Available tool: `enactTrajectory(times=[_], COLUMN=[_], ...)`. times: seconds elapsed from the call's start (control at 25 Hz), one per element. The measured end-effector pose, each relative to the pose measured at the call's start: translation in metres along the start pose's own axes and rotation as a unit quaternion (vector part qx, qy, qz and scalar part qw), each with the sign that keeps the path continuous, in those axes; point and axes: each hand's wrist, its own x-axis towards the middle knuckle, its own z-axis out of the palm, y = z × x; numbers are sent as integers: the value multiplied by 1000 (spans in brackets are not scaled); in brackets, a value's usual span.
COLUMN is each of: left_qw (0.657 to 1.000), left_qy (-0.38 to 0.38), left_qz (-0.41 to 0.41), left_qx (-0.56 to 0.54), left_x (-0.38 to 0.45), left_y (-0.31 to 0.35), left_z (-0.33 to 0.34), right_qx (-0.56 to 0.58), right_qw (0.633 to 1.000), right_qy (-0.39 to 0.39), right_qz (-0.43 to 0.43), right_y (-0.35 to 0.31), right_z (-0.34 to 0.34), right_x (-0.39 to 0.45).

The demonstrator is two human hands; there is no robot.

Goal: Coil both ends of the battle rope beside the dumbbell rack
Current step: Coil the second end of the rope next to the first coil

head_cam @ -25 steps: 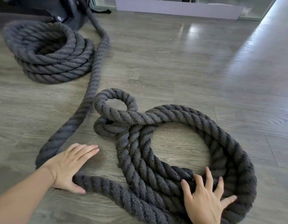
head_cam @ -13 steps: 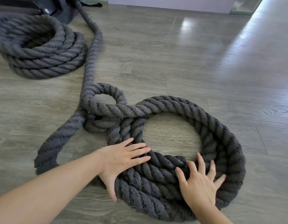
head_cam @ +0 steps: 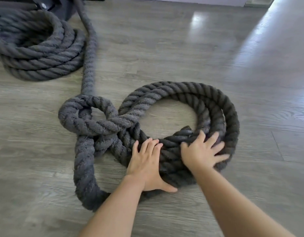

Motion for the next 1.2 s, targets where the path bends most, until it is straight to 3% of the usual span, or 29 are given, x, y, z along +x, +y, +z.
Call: enactTrajectory(times=[0.04,0.12,0.2,0.28,0.36,0.44,0.56,0.64,0.68,0.76,0.8,0.92,1.2], left_qw=[1000,1000,1000,995,979,963,934,946,966,996,997,995,992], left_qy=[0,-4,-15,-14,9,-14,-36,-22,-24,-45,-37,-19,-31], left_qz=[-14,-19,8,73,138,190,244,188,116,-33,-66,-84,-104], left_qx=[-4,-20,-10,68,152,191,257,265,229,73,13,-51,-59], left_x=[4,11,14,15,15,13,32,49,55,57,54,43,43], left_y=[5,14,10,-19,-67,-114,-135,-144,-153,-172,-177,-170,-168], left_z=[-1,-1,-4,-19,-38,-57,-77,-96,-105,-116,-112,-98,-91], right_qx=[62,126,144,98,47,26,-11,-23,-28,-39,-45,-64,-91], right_qw=[994,978,976,989,997,998,999,999,999,998,998,997,992], right_qy=[-45,-102,-107,-72,-45,-46,-39,-42,-42,-41,-38,-28,-22], right_qz=[72,128,121,82,48,40,21,5,1,-1,-3,-21,-85], right_y=[-18,-44,-50,-44,-38,-44,-48,-48,-49,-51,-53,-56,-75], right_z=[1,2,10,24,37,37,29,27,26,25,24,20,6], right_x=[-13,-26,-26,-27,-30,-26,-16,-7,-3,5,9,21,59])
